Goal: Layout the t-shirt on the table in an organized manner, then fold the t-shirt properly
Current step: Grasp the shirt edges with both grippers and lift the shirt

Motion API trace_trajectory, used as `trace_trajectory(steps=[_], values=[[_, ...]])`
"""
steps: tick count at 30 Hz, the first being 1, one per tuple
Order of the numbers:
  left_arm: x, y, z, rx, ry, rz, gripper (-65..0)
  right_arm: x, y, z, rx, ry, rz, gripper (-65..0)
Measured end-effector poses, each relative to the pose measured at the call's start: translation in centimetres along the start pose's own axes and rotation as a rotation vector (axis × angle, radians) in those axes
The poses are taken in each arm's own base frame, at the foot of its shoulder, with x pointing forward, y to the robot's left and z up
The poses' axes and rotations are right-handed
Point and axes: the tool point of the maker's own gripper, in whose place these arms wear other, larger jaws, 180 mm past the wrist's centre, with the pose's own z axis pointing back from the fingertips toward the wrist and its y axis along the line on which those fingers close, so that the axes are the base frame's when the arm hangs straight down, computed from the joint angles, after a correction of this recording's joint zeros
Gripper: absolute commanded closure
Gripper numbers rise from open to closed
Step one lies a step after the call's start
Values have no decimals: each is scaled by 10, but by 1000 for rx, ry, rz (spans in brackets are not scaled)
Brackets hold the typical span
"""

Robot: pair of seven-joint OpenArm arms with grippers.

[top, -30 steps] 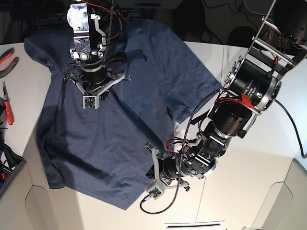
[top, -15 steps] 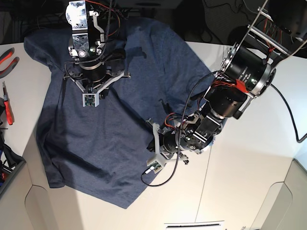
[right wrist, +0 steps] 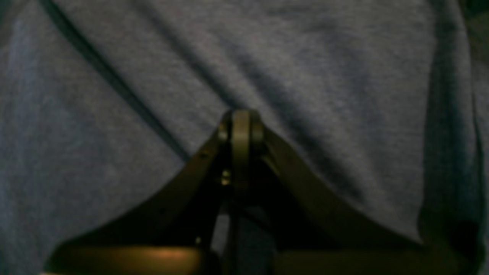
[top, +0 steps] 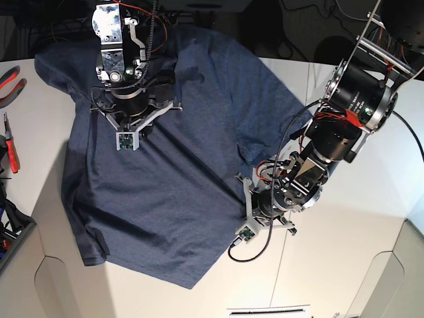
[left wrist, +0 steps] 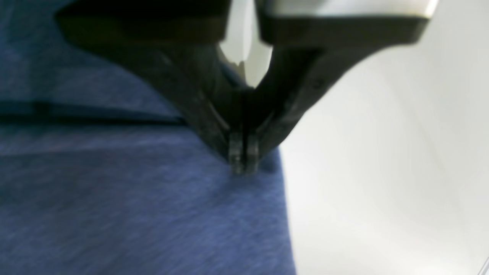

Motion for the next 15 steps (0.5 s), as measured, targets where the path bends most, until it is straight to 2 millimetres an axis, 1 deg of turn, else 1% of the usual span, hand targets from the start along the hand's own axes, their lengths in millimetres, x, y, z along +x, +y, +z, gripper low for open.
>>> trace_trajectory(steps=[3, 6, 9, 10, 13, 15], values=[[-18, 21, 8, 33, 35, -7, 0, 10, 1, -4, 5, -5, -1, 0], [-33, 35, 15, 56, 60, -6, 0, 22, 1, -11, 9, 1, 4, 0], [-52, 50, 23, 87, 99, -11, 0, 42, 1, -16, 8, -29, 5, 0], [-57, 53, 25, 95, 108, -12, 0, 51, 0, -17, 7, -45, 7, 0], [-63, 54, 27, 97, 124, -10, 0, 80, -2, -21, 3, -100, 10, 0], [-66, 53, 27, 97, 144, -9, 0, 93, -2, -23, 3, -124, 11, 0]])
